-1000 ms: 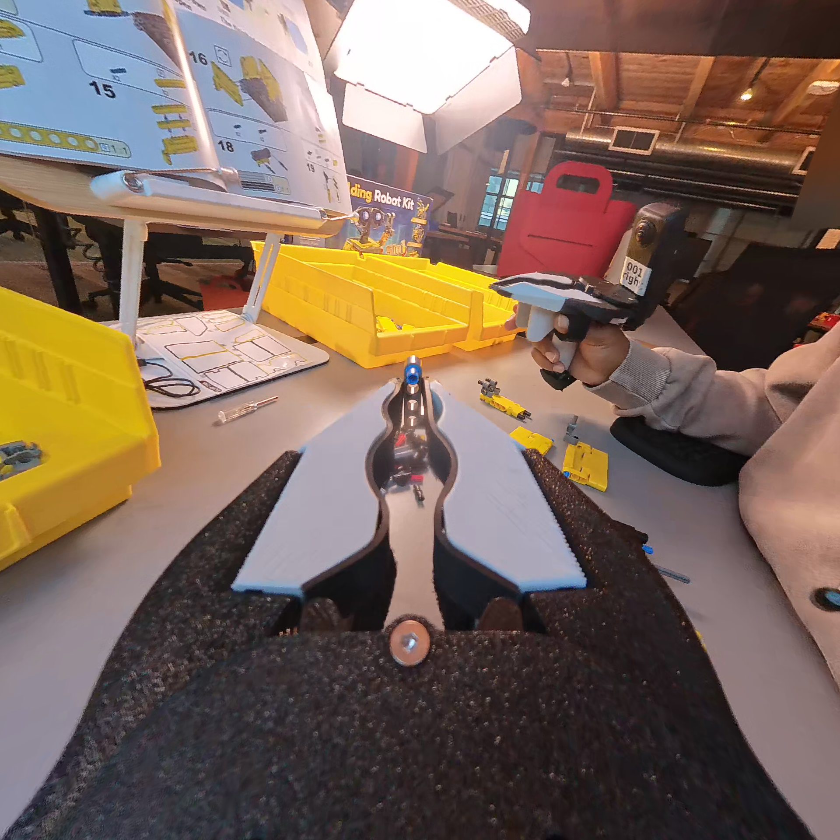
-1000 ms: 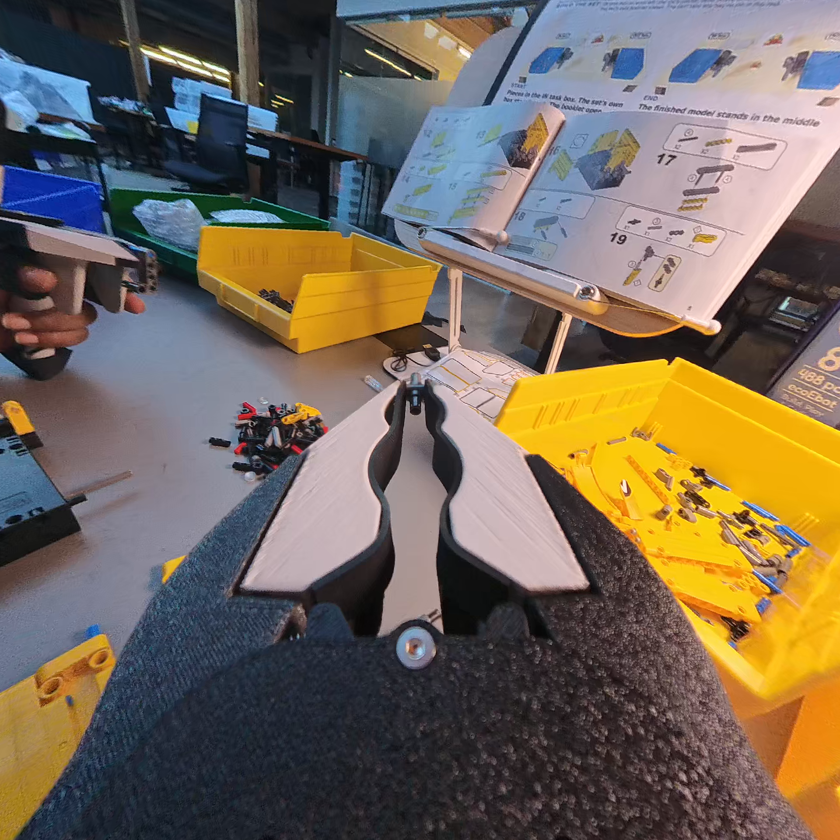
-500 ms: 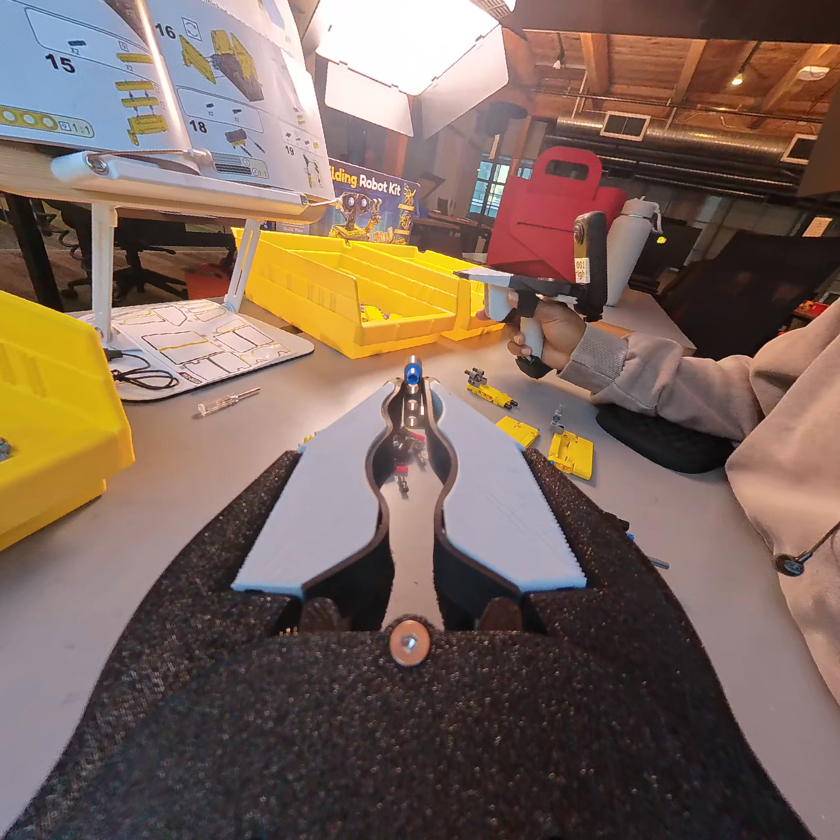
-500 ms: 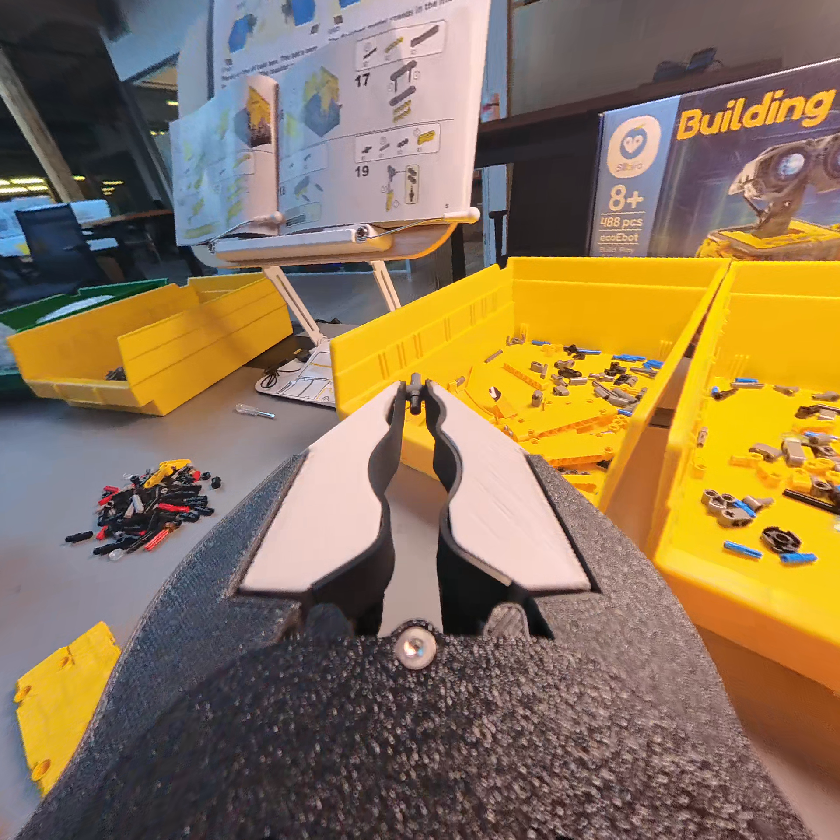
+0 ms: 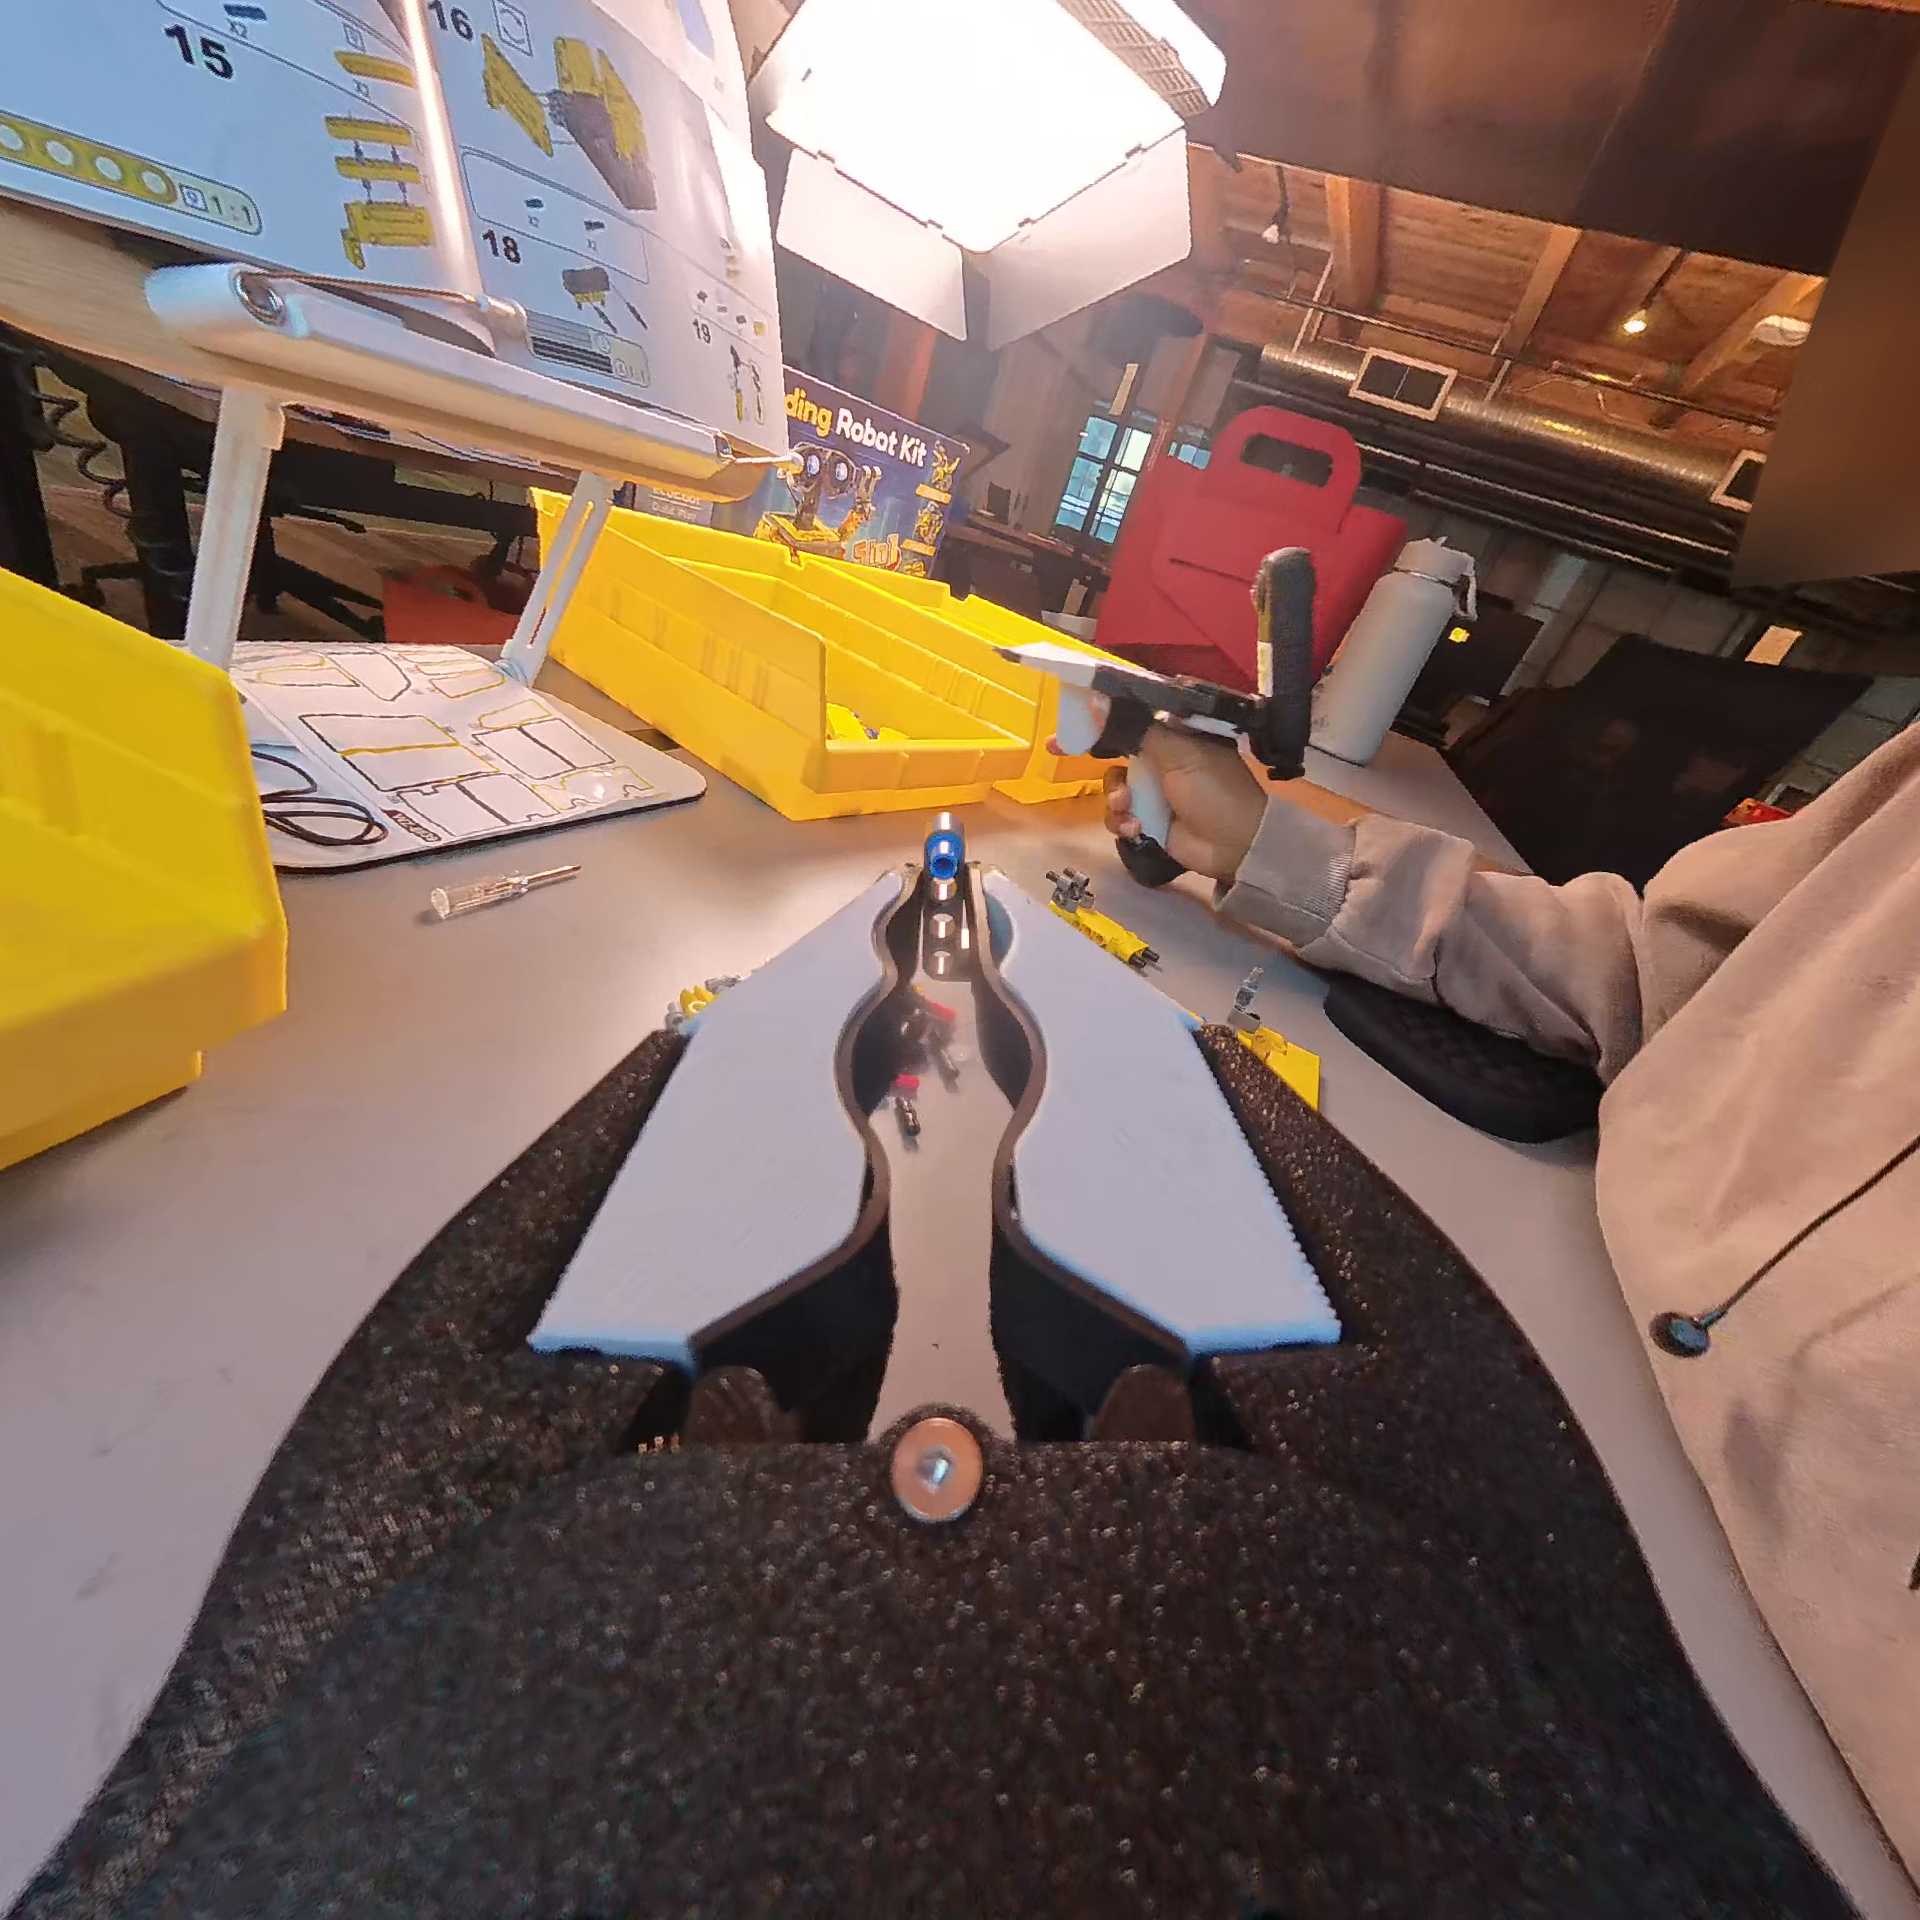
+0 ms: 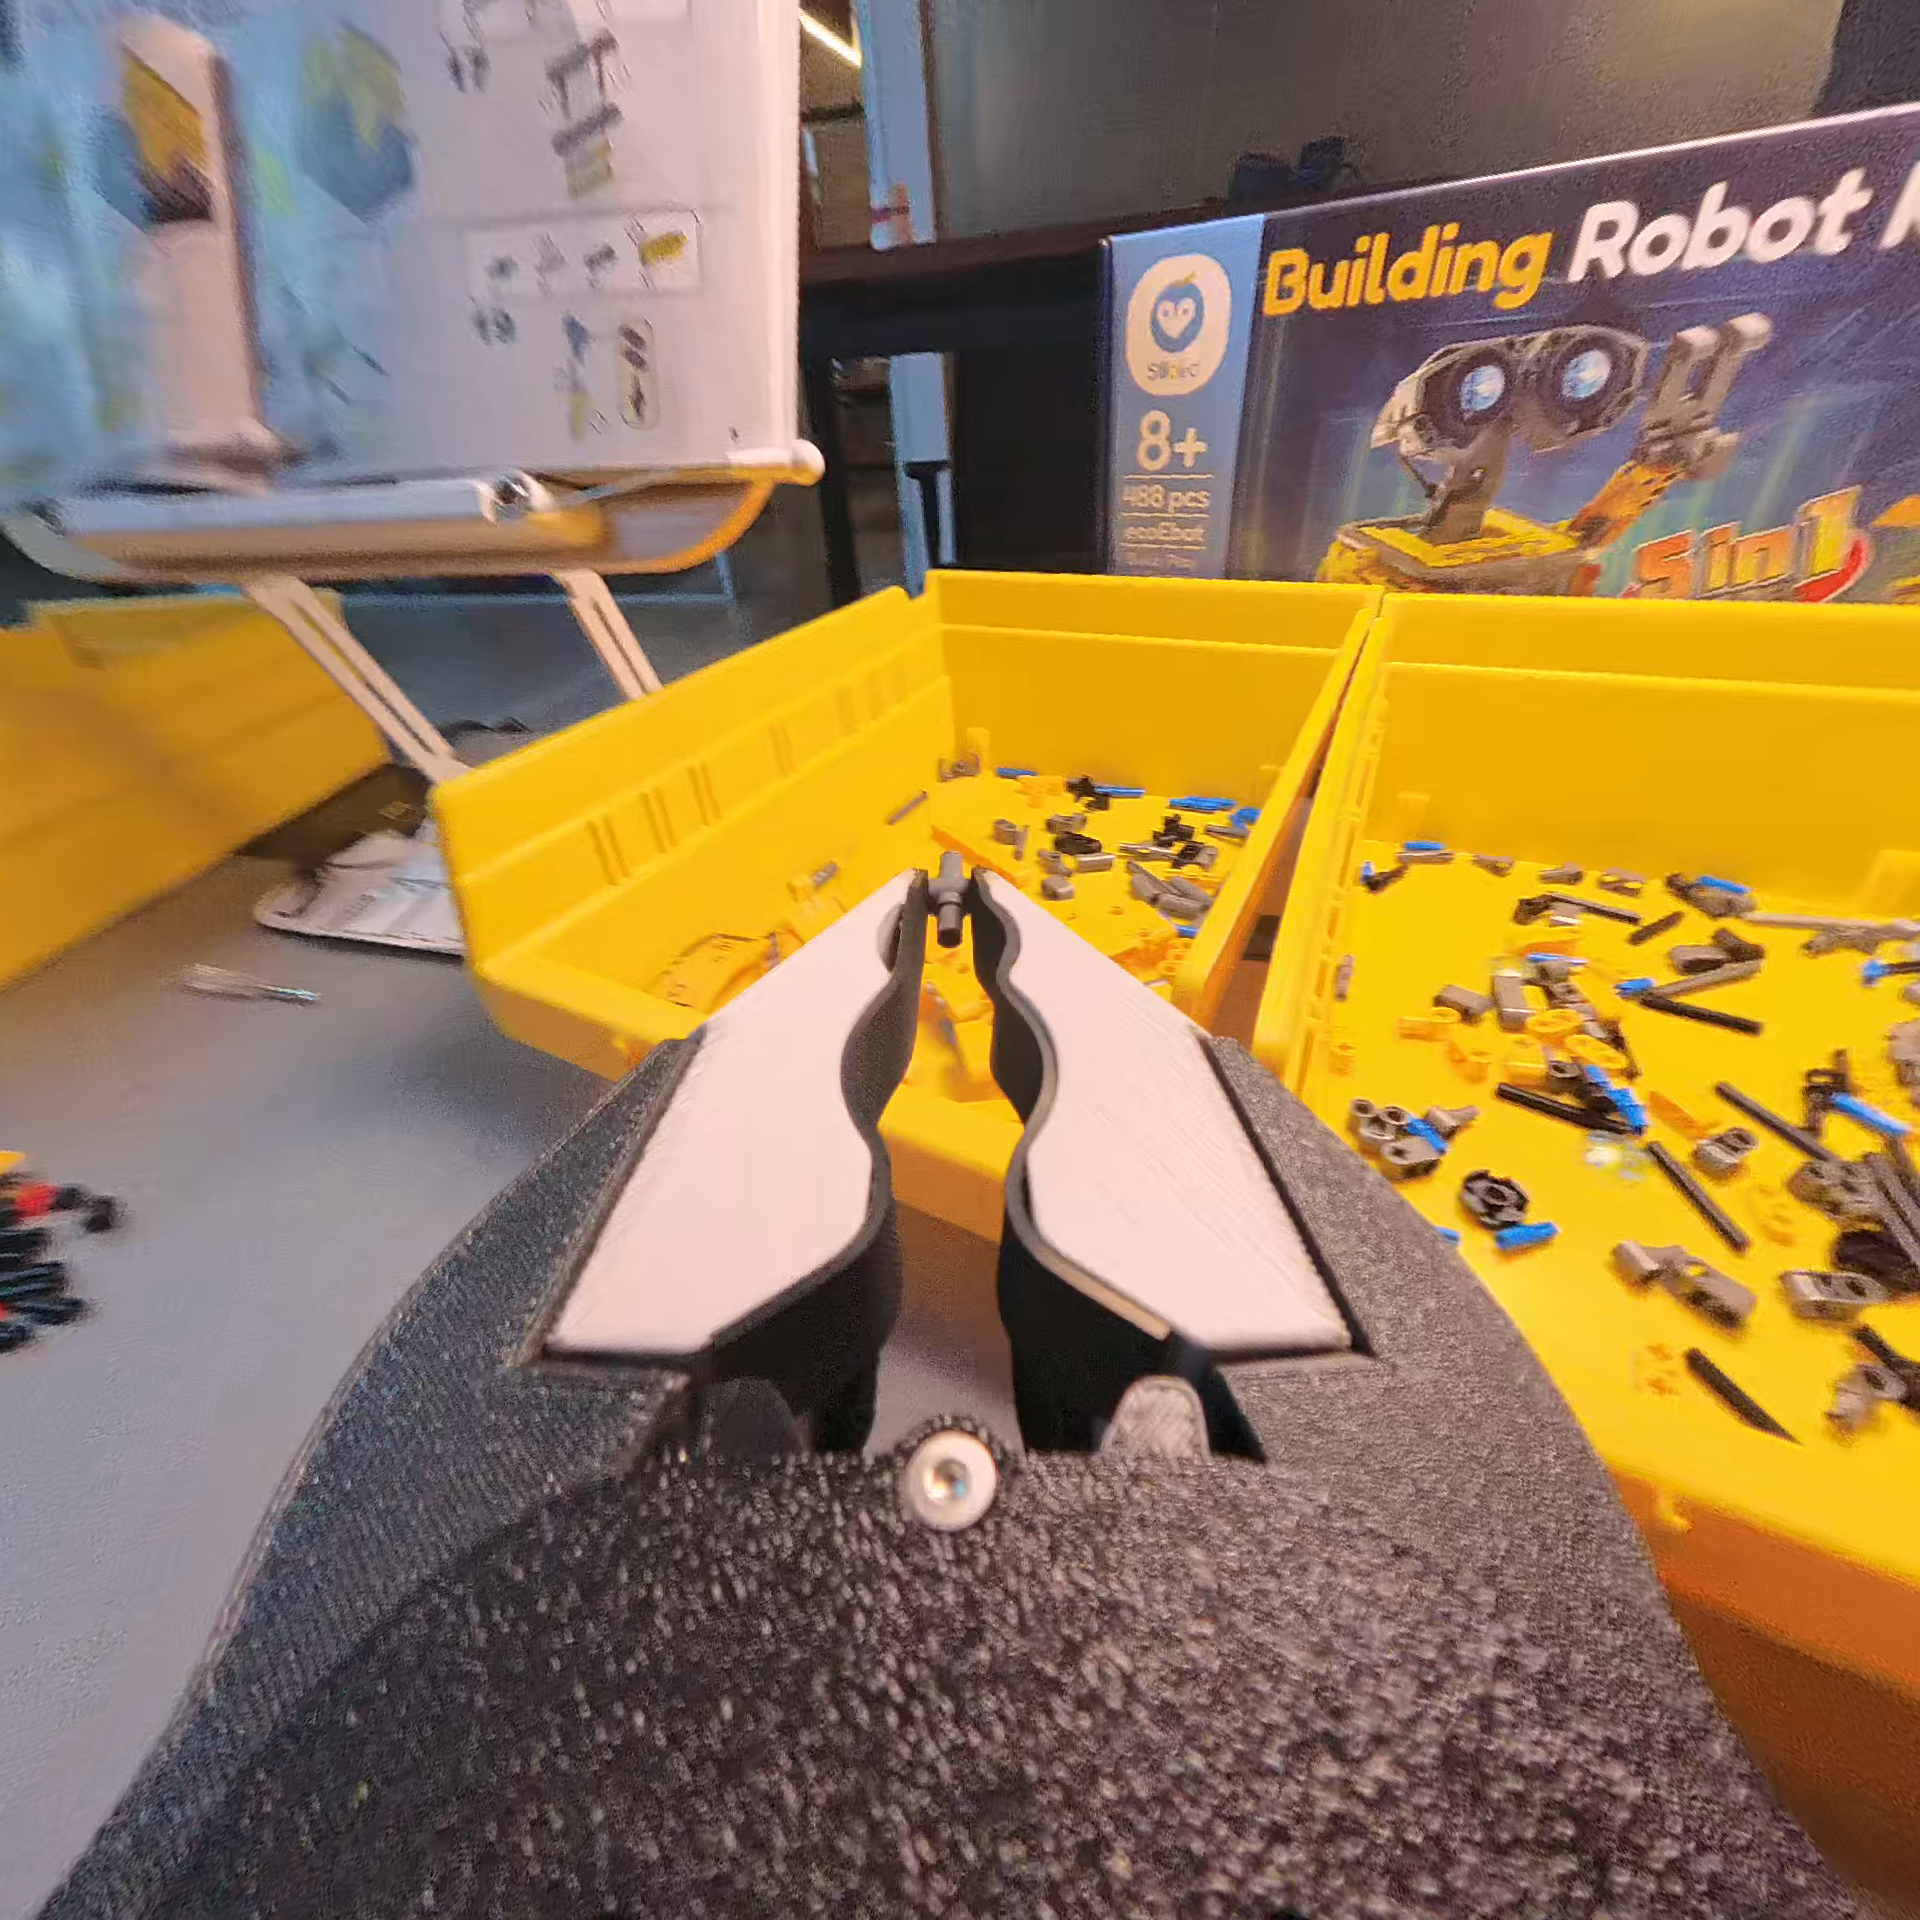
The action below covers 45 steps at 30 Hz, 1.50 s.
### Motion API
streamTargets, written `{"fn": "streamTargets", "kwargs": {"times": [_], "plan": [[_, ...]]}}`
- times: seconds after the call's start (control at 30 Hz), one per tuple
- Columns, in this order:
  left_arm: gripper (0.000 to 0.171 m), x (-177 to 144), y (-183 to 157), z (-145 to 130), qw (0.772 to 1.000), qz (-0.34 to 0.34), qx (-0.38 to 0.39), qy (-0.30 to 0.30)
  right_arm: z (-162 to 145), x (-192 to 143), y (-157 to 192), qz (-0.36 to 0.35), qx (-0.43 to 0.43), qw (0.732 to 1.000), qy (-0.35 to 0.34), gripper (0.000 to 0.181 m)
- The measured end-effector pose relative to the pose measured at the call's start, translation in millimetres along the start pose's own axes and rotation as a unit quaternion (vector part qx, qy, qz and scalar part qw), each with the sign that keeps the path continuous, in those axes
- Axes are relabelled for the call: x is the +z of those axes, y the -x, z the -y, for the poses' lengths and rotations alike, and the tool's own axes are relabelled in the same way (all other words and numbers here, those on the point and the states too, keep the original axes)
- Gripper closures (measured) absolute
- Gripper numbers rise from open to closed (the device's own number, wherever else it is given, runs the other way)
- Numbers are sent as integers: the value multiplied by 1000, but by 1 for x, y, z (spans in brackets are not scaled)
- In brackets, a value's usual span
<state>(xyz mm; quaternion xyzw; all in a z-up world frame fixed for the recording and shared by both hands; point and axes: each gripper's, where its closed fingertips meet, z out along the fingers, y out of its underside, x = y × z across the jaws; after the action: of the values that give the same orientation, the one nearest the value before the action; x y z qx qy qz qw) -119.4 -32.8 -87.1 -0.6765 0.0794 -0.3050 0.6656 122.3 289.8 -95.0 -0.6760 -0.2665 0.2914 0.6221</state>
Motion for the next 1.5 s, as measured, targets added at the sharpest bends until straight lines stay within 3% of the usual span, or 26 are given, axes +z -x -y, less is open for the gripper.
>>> {"fn": "streamTargets", "kwargs": {"times": [0.17, 0.33, 0.47, 0.57, 0.7, 0.8, 0.93, 0.97, 1.03, 1.13, 1.27, 1.43, 1.5], "plan": [[165, 0, -5, -1, 1000, -4, 7, 1, -16, 16, -14, -91, -97, 989, 58, 168], [165, 2, -8, -3, 1000, -11, 2, 6, -26, 23, -9, -109, -130, 980, 99, 148], [165, 5, -13, -6, 1000, -14, 16, 17, -20, 20, -1, -83, -129, 985, 73, 141], [165, 9, -15, -7, 999, -15, 27, 20, 16, 7, 22, -21, -73, 997, -8, 140], [165, 23, -27, 2, 998, -50, 45, -1, 52, -18, 89, 135, -23, 988, -69, 141], [165, 38, -40, 14, 994, -93, 49, -28, 61, -41, 167, 285, -15, 955, -73, 149], [166, 49, -61, 35, 983, -166, -8, -79, 55, -93, 283, 490, -14, 870, -58, 150], [165, 49, -66, 37, 980, -179, -22, -88, 50, -104, 305, 520, -9, 853, -52, 150], [165, 49, -74, 36, 976, -192, -39, -97, 34, -110, 334, 531, -17, 846, -33, 145], [165, 45, -83, 30, 973, -198, -60, -103, 19, -110, 356, 524, -33, 851, -26, 146], [165, 39, -92, 25, 975, -200, -44, -87, 15, -117, 363, 528, -33, 848, -38, 165], [165, 35, -104, 20, 977, -207, -2, -54, 17, -133, 360, 579, 8, 815, -23, 166], [163, 33, -105, 12, 977, -210, 22, -18, 14, -131, 353, 578, -10, 816, -13, 166]]}}
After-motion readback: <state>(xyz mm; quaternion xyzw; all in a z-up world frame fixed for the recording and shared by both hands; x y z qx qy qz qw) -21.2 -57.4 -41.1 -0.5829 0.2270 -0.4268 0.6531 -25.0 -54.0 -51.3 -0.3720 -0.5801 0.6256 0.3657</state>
